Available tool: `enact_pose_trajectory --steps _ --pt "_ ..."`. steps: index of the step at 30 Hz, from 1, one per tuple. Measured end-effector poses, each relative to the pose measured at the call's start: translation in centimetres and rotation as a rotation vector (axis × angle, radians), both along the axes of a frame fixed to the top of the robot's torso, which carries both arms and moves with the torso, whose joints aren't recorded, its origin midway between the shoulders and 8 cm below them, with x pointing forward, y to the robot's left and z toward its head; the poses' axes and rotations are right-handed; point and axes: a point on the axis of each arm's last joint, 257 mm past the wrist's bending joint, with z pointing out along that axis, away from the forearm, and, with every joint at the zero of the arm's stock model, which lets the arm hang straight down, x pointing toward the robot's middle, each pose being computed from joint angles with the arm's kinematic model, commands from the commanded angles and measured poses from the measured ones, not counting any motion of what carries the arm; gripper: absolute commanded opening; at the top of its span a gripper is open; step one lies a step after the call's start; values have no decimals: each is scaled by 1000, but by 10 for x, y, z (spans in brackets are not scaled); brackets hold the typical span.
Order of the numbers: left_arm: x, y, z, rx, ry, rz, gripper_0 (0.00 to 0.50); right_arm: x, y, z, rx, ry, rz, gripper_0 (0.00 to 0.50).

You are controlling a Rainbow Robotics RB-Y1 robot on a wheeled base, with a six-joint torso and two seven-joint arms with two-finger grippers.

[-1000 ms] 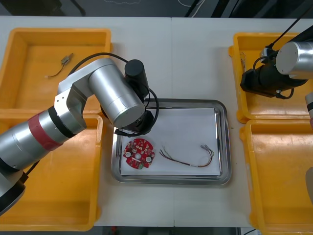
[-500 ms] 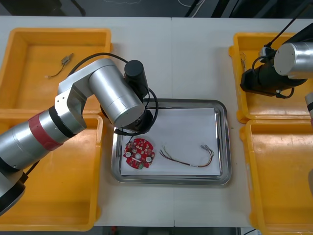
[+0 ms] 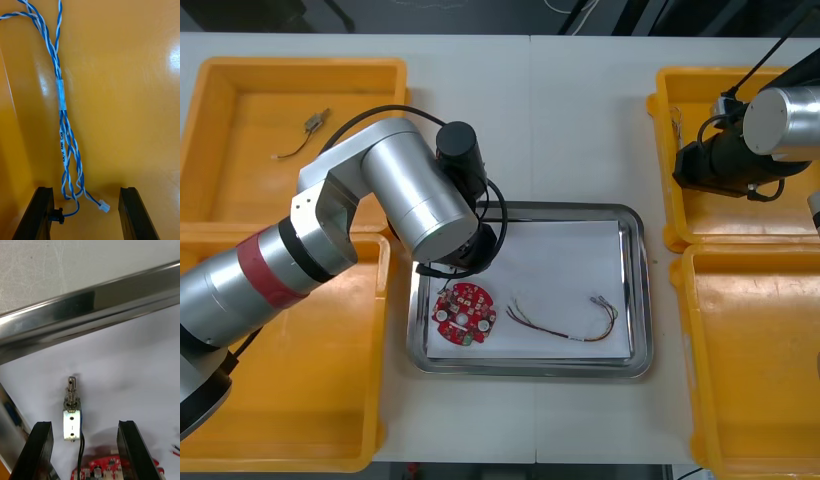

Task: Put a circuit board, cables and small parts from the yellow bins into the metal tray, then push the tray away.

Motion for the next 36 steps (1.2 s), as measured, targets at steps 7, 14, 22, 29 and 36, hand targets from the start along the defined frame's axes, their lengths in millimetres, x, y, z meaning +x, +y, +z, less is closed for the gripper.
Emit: enact_pose_trajectory --steps 7,14,22,29,36 --pt "-15 9 36 14 3 10 500 -1 1 -1 7 2 2 0" --pt "-13 37 89 -47 -19 71 500 -1 -1 -1 11 3 -2 0" --pt "4 77 117 -56 -62 161 500 -15 -18 -5 34 51 -36 0" --pt "20 106 130 -103 -47 258 500 -26 -35 4 47 76 -47 0" --pt "37 138 136 -142 3 356 500 -34 -46 20 48 81 -49 0"
